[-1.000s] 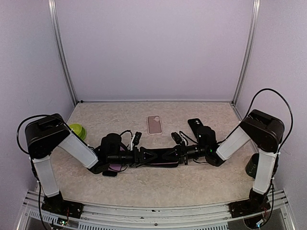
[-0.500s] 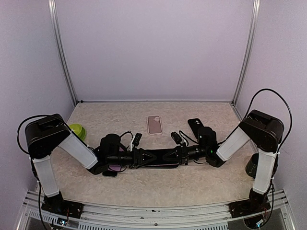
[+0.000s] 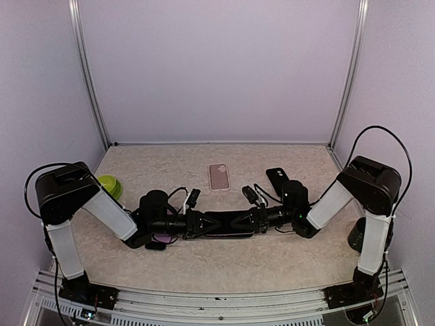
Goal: Put the phone into the phone case
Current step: Pass from the right arm to the left
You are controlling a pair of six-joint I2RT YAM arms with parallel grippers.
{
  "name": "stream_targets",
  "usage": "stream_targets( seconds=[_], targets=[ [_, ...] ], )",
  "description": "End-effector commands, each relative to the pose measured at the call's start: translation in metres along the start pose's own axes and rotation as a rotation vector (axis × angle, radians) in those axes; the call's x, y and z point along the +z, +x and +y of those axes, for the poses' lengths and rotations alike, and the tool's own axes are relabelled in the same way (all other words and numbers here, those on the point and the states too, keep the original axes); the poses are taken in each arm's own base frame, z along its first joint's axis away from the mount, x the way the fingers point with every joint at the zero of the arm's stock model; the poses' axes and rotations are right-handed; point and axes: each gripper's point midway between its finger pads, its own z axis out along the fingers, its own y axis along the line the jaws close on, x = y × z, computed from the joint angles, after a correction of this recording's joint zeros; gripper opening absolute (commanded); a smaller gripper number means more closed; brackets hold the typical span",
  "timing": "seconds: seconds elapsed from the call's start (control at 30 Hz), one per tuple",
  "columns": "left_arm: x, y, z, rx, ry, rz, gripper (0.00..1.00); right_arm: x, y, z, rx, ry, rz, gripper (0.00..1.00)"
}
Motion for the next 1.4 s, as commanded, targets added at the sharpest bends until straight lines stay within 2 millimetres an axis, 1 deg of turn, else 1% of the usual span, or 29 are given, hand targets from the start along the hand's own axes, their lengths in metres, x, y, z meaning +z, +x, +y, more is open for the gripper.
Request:
stream_targets(
  seconds=[0.0,0.2,0.33,0.5,0.8,1.0,1.37],
  targets=[
    [0.000,-0.008,-0.036,0.080,0.123,-0.024,0.19,0.003,0.009,-0.006,0.023,0.003,0.024,0.00],
    [-0.001,-0.007,-0.037,0.073,0.134,-0.022,0.14,0.003,0.008,-0.003,0.015,-0.004,0.026,0.11],
    [-0.001,-0.006,-0.037,0.072,0.136,-0.022,0.12,0.004,0.009,-0.003,0.025,-0.005,0.029,0.16],
    [-0.001,-0.006,-0.037,0.068,0.138,-0.018,0.08,0.002,0.010,0.001,0.020,-0.013,0.031,0.23],
    [-0.002,-0.005,-0.034,0.060,0.135,-0.016,0.05,0.002,0.010,0.001,0.016,-0.001,0.039,0.28],
    [-0.008,-0.008,-0.033,0.060,0.130,-0.027,0.03,-0.001,0.012,0.003,0.016,-0.002,0.046,0.33],
    [-0.016,-0.015,-0.027,0.062,0.102,-0.052,0.03,-0.008,0.010,0.007,-0.009,0.054,0.049,0.36]
  ],
)
